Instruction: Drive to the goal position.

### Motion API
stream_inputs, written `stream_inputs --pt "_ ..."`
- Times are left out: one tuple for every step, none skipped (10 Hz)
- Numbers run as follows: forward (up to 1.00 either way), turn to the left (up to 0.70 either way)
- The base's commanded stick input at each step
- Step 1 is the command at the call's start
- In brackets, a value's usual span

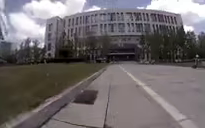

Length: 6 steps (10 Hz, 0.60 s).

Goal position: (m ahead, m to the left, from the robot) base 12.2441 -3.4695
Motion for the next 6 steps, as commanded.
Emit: stream_inputs --pt "0.7 -0.05" --pt "0.7 -0.05" --pt "0.7 -0.2" --pt "0.7 -0.22" --pt "0.7 -0.22" --pt "0.7 -0.23"
